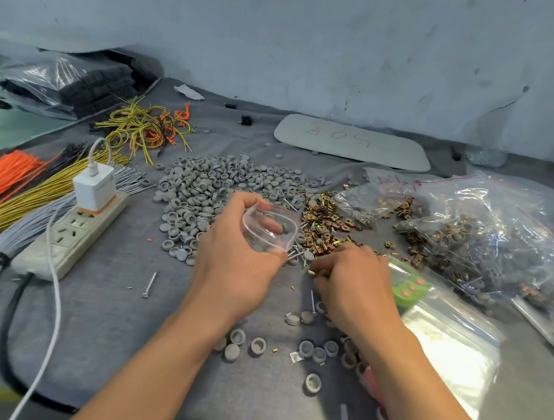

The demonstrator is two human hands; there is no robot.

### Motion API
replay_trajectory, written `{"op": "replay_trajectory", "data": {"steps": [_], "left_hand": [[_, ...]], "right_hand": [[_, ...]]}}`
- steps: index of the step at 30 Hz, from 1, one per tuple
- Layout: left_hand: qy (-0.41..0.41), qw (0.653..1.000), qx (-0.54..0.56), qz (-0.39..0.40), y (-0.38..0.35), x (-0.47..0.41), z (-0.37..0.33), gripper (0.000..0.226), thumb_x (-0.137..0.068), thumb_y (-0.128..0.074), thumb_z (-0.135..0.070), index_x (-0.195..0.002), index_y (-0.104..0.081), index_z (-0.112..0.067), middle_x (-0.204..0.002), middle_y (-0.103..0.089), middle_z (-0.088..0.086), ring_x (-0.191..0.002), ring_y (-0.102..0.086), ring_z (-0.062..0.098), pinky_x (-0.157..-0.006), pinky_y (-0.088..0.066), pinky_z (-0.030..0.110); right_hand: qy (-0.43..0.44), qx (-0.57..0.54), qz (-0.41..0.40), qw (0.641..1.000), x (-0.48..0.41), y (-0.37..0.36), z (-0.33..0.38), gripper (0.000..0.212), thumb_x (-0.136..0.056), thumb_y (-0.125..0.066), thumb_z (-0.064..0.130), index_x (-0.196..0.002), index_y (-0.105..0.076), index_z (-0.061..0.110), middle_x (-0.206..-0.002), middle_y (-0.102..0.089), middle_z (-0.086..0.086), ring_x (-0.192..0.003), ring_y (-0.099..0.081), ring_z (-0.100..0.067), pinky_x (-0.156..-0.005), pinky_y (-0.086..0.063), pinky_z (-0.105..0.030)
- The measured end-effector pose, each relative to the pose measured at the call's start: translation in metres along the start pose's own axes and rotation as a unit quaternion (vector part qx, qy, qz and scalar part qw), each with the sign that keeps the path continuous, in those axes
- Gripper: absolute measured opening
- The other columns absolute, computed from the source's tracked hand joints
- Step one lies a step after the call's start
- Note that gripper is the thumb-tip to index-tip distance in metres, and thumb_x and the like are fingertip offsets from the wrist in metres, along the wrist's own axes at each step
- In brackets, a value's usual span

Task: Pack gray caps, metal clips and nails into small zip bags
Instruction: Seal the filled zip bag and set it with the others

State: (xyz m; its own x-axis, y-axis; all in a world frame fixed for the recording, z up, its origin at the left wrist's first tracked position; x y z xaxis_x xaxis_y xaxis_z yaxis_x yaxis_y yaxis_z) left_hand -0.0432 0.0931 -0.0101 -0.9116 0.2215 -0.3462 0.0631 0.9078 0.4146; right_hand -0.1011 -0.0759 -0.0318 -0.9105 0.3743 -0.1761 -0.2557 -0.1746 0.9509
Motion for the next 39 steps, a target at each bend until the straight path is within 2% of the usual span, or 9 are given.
{"op": "replay_trajectory", "data": {"steps": [4,9,12,16,22,26,30,34,39], "left_hand": [[-0.011,1.0,-0.021,0.019,0.0,0.002,-0.003,0.049,-0.074,-0.083,-0.023,-0.102,-0.05,-0.047,-0.093,-0.069,-0.034,-0.084,-0.061,-0.012,-0.064,-0.04,0.005],[-0.018,0.998,-0.051,0.044,0.0,0.004,-0.004,0.046,-0.076,-0.081,-0.034,-0.102,-0.047,-0.052,-0.091,-0.071,-0.028,-0.068,-0.061,-0.004,-0.057,-0.039,0.012],[-0.016,0.996,-0.066,0.057,-0.003,0.003,-0.003,0.046,-0.077,-0.081,-0.038,-0.105,-0.046,-0.049,-0.093,-0.072,-0.021,-0.078,-0.063,0.0,-0.061,-0.039,0.012],[-0.026,0.993,-0.082,0.075,-0.007,0.003,-0.003,0.049,-0.078,-0.082,-0.036,-0.107,-0.046,-0.049,-0.092,-0.071,-0.022,-0.083,-0.061,-0.006,-0.064,-0.04,0.007],[-0.041,0.991,-0.092,0.092,-0.01,0.007,-0.006,0.05,-0.078,-0.081,-0.028,-0.107,-0.046,-0.048,-0.088,-0.071,-0.019,-0.078,-0.063,-0.001,-0.066,-0.047,0.021],[-0.05,0.989,-0.09,0.104,-0.012,0.008,-0.007,0.051,-0.076,-0.081,-0.026,-0.104,-0.046,-0.05,-0.086,-0.07,-0.02,-0.076,-0.063,-0.001,-0.066,-0.05,0.027],[-0.06,0.988,-0.082,0.114,-0.012,0.009,-0.008,0.052,-0.074,-0.083,-0.028,-0.104,-0.046,-0.049,-0.088,-0.07,-0.022,-0.079,-0.062,-0.005,-0.062,-0.047,0.02],[-0.068,0.988,-0.079,0.113,-0.012,0.01,-0.009,0.053,-0.072,-0.081,-0.032,-0.108,-0.046,-0.048,-0.089,-0.07,-0.02,-0.078,-0.064,-0.001,-0.066,-0.051,0.025],[-0.065,0.988,-0.075,0.116,-0.012,0.01,-0.007,0.055,-0.07,-0.084,-0.031,-0.107,-0.047,-0.049,-0.084,-0.068,-0.02,-0.073,-0.063,-0.001,-0.06,-0.046,0.02]], "right_hand": [[-0.002,-0.001,-0.02,1.0,0.001,-0.005,0.003,0.023,-0.092,-0.069,0.032,-0.113,-0.077,0.038,-0.11,-0.061,0.007,-0.111,-0.05,-0.023,-0.089,-0.027,-0.036],[-0.029,-0.149,-0.096,0.984,0.002,0.007,0.009,0.011,-0.087,-0.078,0.023,-0.095,-0.083,0.028,-0.088,-0.067,0.006,-0.094,-0.061,-0.023,-0.085,-0.043,-0.035],[-0.059,-0.315,-0.181,0.93,0.007,0.026,0.009,0.008,-0.077,-0.087,0.025,-0.08,-0.083,0.032,-0.077,-0.07,0.015,-0.078,-0.066,-0.008,-0.071,-0.048,-0.026],[-0.075,-0.578,-0.12,0.804,0.017,0.037,0.016,0.017,-0.078,-0.086,0.012,-0.075,-0.083,0.029,-0.077,-0.077,0.004,-0.07,-0.069,-0.006,-0.064,-0.053,-0.015],[-0.12,-0.663,-0.045,0.738,0.019,0.037,0.018,0.02,-0.09,-0.075,0.008,-0.071,-0.08,0.013,-0.061,-0.069,0.011,-0.055,-0.059,0.003,-0.058,-0.046,-0.009],[-0.111,-0.653,-0.041,0.748,0.019,0.035,0.018,0.017,-0.094,-0.07,0.009,-0.079,-0.077,0.011,-0.054,-0.062,0.015,-0.051,-0.054,0.006,-0.056,-0.042,-0.008],[-0.112,-0.642,-0.027,0.758,0.017,0.03,0.022,0.018,-0.095,-0.071,0.015,-0.08,-0.081,0.014,-0.076,-0.075,0.002,-0.074,-0.065,-0.006,-0.078,-0.052,-0.028],[-0.084,-0.632,-0.021,0.77,0.016,0.029,0.026,0.027,-0.096,-0.069,0.013,-0.074,-0.082,0.022,-0.077,-0.077,0.003,-0.072,-0.067,-0.003,-0.071,-0.053,-0.019],[-0.018,-0.473,-0.088,0.876,0.018,0.032,0.026,0.021,-0.087,-0.077,0.019,-0.072,-0.082,0.033,-0.072,-0.076,0.01,-0.064,-0.065,-0.003,-0.061,-0.051,-0.021]]}}
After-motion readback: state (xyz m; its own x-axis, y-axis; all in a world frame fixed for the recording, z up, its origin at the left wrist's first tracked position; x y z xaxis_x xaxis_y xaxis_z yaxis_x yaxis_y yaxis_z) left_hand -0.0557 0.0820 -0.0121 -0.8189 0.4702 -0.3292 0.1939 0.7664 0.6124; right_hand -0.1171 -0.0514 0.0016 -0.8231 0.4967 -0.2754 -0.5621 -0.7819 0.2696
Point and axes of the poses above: each hand's wrist, its own x-axis away from the middle knuckle, its own y-axis out of the back of the hand, z = x × y, the point moved 2 cm from there along -x, towards the middle knuckle
